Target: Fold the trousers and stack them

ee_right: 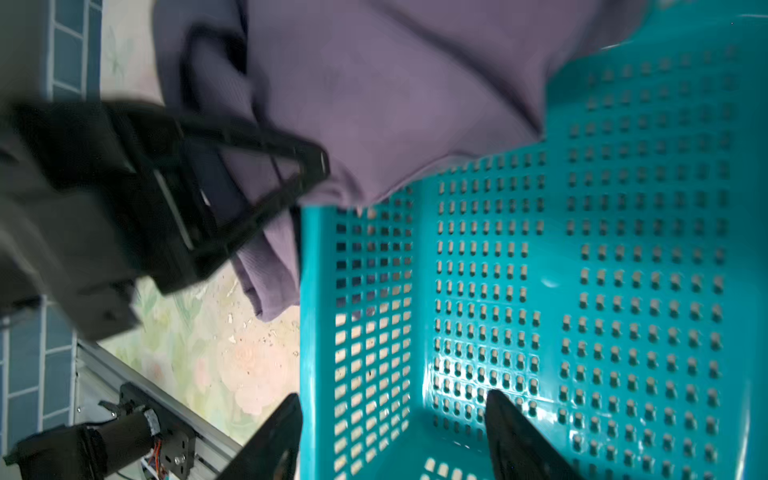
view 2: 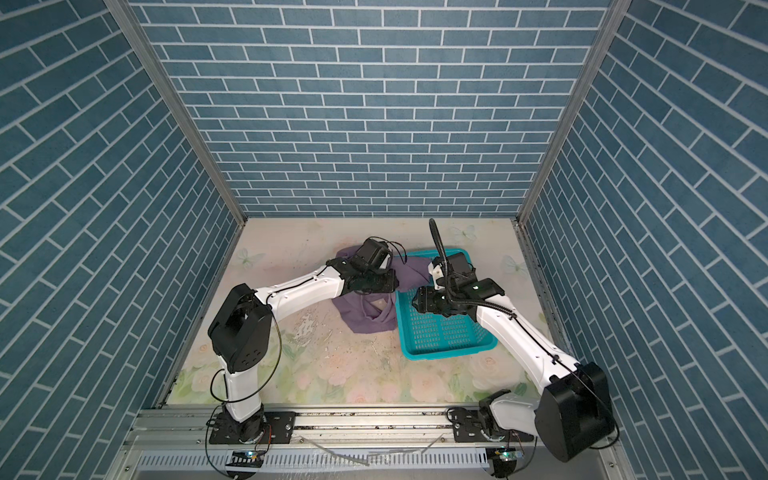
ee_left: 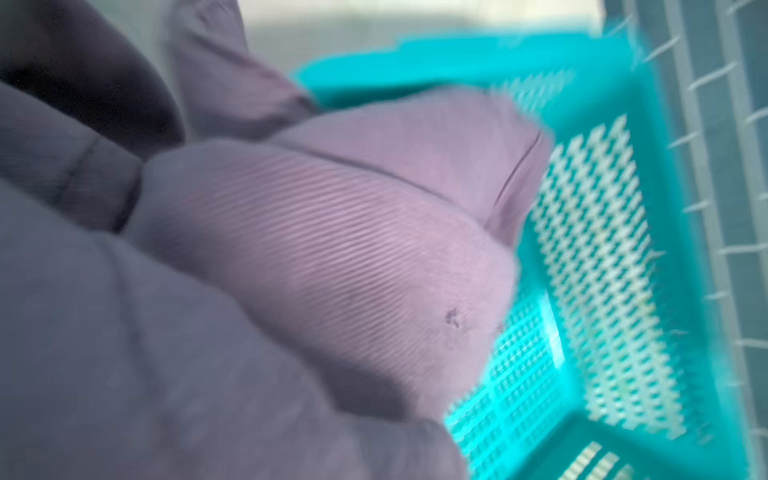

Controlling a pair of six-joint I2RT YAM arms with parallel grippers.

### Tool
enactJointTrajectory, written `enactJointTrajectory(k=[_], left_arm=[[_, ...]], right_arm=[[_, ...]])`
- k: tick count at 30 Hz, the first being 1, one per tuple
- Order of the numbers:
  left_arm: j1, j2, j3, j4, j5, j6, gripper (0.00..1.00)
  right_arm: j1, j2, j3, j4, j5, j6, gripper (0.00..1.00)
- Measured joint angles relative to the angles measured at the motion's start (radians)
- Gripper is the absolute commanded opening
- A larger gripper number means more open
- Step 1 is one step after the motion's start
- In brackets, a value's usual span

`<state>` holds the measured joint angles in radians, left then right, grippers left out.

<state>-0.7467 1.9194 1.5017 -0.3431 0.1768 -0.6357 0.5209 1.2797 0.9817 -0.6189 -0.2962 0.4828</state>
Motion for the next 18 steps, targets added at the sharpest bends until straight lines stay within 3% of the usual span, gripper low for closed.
enactJointTrajectory(k=[5, 9, 18], left_arm=[[0.003, -0.003, 0.032, -0.044, -0.008, 0.031, 0.00], [0.005, -0.029, 0.031, -0.087, -0.027, 0.046, 0.00], [0.086, -0.255, -0.064, -0.167, -0.133, 0.040, 0.00]], right_arm=[[0.108, 0.076, 0.000, 0.035, 0.003, 0.027, 0.69], [0.137, 0.137, 0.000, 0.065, 0.036, 0.059, 0.68], [0.142, 0.186, 0.000, 0.110, 0.203, 0.115, 0.63]])
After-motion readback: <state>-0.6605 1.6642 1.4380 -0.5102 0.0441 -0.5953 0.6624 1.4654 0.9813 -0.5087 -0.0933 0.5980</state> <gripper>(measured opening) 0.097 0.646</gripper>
